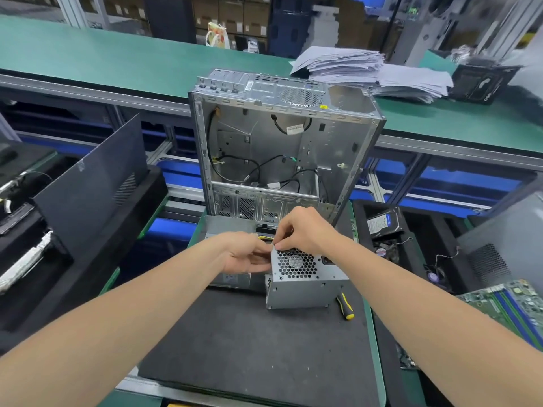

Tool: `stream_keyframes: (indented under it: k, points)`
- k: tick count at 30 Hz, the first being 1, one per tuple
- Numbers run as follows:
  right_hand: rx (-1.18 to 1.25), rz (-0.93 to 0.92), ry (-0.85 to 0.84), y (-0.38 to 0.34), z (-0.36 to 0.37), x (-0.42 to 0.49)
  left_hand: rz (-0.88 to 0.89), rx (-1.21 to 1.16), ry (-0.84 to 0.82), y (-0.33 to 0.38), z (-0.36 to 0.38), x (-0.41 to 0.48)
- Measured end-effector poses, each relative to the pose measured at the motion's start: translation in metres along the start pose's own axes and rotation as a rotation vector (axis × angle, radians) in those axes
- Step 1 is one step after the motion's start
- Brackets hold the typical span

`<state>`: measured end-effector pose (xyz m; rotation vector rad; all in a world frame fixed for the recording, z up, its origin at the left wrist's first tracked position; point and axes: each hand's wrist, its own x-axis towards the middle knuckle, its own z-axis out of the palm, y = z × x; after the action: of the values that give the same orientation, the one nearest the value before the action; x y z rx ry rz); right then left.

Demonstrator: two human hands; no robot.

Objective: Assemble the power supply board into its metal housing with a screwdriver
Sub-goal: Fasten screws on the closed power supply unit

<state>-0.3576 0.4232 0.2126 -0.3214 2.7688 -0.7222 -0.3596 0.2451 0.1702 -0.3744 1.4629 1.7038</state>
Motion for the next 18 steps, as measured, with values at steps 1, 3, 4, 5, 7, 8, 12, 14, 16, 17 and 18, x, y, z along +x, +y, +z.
stream_keyframes:
  k: [1, 3, 4, 5, 7, 8, 12, 14, 16, 17, 18]
  points:
    - [0.000, 0.005, -0.025, -0.0021, -0.0009, 0.0010, -0.001, -0.013, -0.004, -0.0007, 0.0004, -0.0005]
    - [-0.004, 0.017, -0.058, -0.0055, -0.0021, 0.0034, -0.005, -0.035, -0.005, -0.0020, 0.0007, -0.0004]
    - [0.001, 0.032, -0.065, -0.0059, -0.0025, 0.0043, -0.009, -0.040, -0.007, -0.0025, 0.0003, -0.0002]
    - [0.019, 0.053, -0.074, -0.0056, -0.0029, 0.0048, -0.015, -0.040, -0.010, -0.0027, 0.0002, -0.0002]
    - [0.101, 0.109, -0.084, -0.0022, -0.0034, 0.0051, -0.027, -0.024, -0.021, -0.0034, 0.0004, -0.0012]
    - [0.148, 0.134, -0.075, 0.0001, -0.0035, 0.0049, -0.032, -0.021, -0.027, -0.0035, 0.0007, -0.0018]
    - [0.199, 0.146, -0.050, 0.0017, -0.0022, 0.0043, -0.044, -0.032, -0.041, -0.0034, -0.0006, -0.0015]
    - [0.143, 0.104, -0.078, -0.0020, -0.0006, 0.0050, -0.045, -0.025, -0.050, -0.0032, -0.0020, -0.0001]
    - [0.124, 0.094, -0.074, -0.0045, 0.0009, 0.0049, -0.046, -0.008, -0.058, -0.0030, -0.0028, 0.0005]
    - [0.144, 0.101, -0.065, -0.0039, 0.0008, 0.0046, -0.048, 0.003, -0.065, -0.0027, -0.0027, 0.0003]
    - [0.175, 0.110, -0.058, -0.0025, 0.0007, 0.0039, -0.049, 0.014, -0.071, -0.0022, -0.0024, -0.0003]
